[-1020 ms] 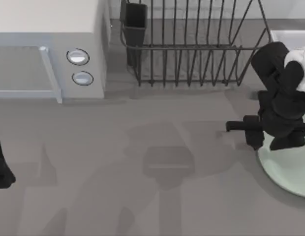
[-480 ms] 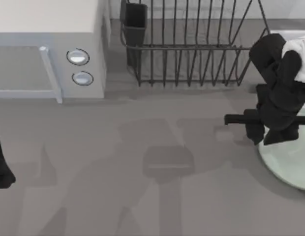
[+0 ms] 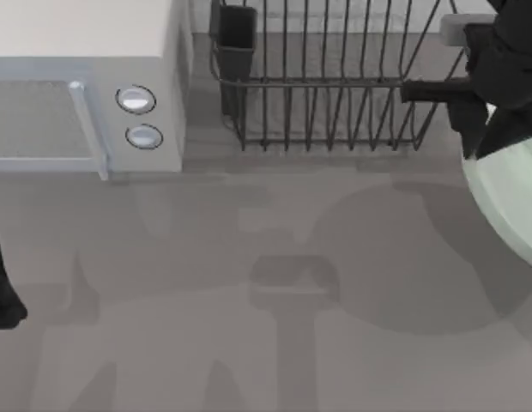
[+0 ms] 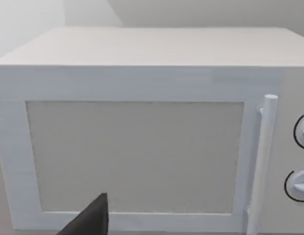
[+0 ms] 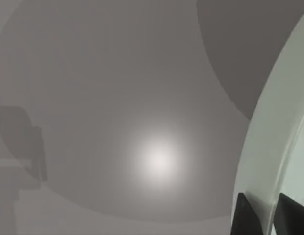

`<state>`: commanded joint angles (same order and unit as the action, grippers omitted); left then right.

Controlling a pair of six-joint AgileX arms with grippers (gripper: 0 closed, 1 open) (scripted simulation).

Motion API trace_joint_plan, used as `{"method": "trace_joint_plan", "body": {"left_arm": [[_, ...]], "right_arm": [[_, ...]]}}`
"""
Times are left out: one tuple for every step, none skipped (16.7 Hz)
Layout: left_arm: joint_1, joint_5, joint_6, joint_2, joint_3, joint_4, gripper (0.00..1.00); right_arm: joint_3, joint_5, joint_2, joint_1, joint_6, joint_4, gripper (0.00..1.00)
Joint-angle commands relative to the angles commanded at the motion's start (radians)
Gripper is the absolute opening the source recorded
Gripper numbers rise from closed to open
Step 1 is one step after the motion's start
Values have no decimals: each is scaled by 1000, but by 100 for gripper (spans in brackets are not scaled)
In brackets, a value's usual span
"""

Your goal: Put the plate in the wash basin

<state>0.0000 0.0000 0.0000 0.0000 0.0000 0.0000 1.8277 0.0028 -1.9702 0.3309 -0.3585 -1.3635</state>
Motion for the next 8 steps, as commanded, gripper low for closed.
{"method": "trace_joint_plan", "body": {"left_arm": [[0, 0, 0, 0, 0, 0, 100], [0, 0, 0, 0, 0, 0, 100], [0, 0, 0, 0, 0, 0, 100], [0, 0, 0, 0, 0, 0, 100], [0, 0, 0, 0, 0, 0, 100], [0, 0, 0, 0, 0, 0, 100], [0, 0, 0, 0, 0, 0, 100], [0, 0, 0, 0, 0, 0, 100]], "right_arm": [[79, 0, 3, -1, 1, -81, 0], [152, 0, 7, -2, 3, -155, 0], [214, 0, 11, -4, 4, -219, 0], [267, 0, 17, -5, 5, -272, 0], [309, 0, 22, -7, 7, -314, 0], [341, 0, 27, -8, 8, -346, 0], [362, 0, 31, -9, 9, -368, 0], [372, 0, 34, -9, 10, -378, 0]]}}
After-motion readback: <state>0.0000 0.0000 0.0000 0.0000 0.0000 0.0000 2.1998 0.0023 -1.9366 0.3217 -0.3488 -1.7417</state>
